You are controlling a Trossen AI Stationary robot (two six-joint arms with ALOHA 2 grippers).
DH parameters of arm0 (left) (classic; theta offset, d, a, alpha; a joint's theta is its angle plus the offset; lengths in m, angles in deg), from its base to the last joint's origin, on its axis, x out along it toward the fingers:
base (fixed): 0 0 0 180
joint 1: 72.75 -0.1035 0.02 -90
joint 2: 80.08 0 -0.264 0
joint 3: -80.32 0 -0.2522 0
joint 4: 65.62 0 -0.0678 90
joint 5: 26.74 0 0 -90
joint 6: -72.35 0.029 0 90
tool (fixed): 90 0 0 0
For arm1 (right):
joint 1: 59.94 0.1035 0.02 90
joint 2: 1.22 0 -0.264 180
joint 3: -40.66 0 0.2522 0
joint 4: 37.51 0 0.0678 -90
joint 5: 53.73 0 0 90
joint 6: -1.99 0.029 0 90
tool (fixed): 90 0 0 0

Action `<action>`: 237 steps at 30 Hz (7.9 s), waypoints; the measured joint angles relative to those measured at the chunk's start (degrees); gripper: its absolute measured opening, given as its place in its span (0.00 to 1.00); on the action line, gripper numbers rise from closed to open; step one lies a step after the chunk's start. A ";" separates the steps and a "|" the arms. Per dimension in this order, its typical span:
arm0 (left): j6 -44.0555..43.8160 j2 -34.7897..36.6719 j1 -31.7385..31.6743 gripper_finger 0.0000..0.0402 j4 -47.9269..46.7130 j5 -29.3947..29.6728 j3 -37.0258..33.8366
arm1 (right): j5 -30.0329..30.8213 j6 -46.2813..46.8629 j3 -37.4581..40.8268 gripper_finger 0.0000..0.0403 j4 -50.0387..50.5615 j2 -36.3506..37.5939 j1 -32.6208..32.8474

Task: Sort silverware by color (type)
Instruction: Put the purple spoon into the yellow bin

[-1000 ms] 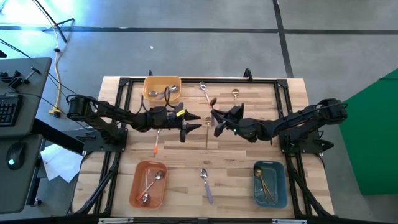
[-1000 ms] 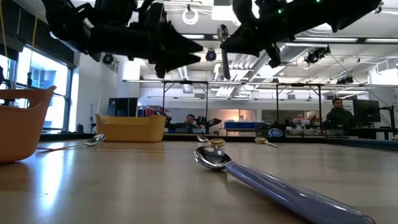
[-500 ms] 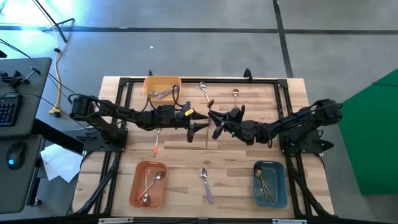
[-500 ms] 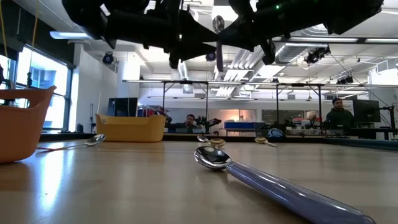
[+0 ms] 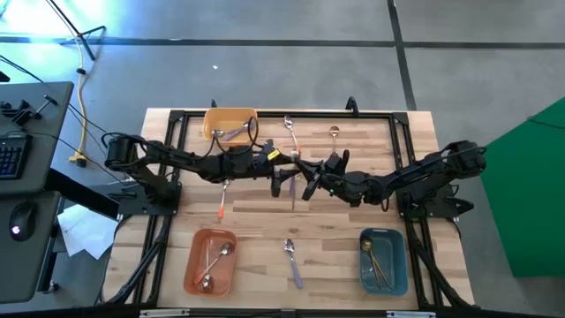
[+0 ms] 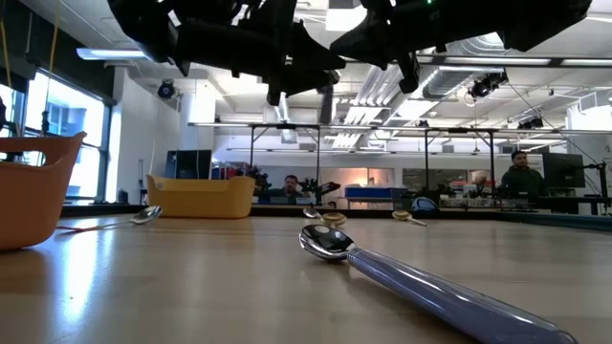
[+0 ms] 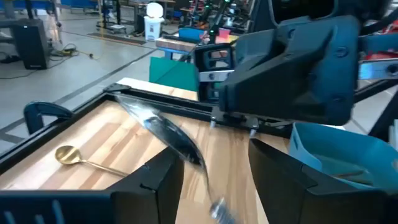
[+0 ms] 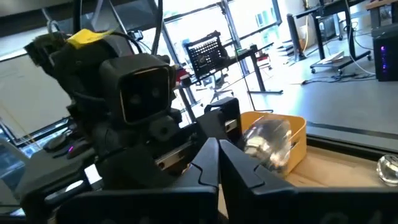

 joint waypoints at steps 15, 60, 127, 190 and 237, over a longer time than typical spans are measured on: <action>7.87 0.04 0.04 0.02 -10.59 -3.78 -0.02 | -1.56 -5.83 -0.02 0.00 12.01 3.11 2.02; 4.03 0.36 5.26 0.00 0.84 -3.17 -15.04 | -34.72 -25.57 -25.46 0.44 94.79 -17.80 1.94; 13.55 19.71 2.66 0.18 18.17 -1.90 -22.66 | -24.22 -24.24 0.76 0.00 9.44 7.76 -4.55; 4.77 -2.78 5.31 0.22 18.76 -5.85 -3.91 | -30.05 -23.98 0.76 0.00 3.10 6.45 -1.83; 31.97 16.01 -32.36 0.09 -83.78 2.97 15.04 | -25.40 -22.47 0.81 0.17 9.97 8.74 -1.83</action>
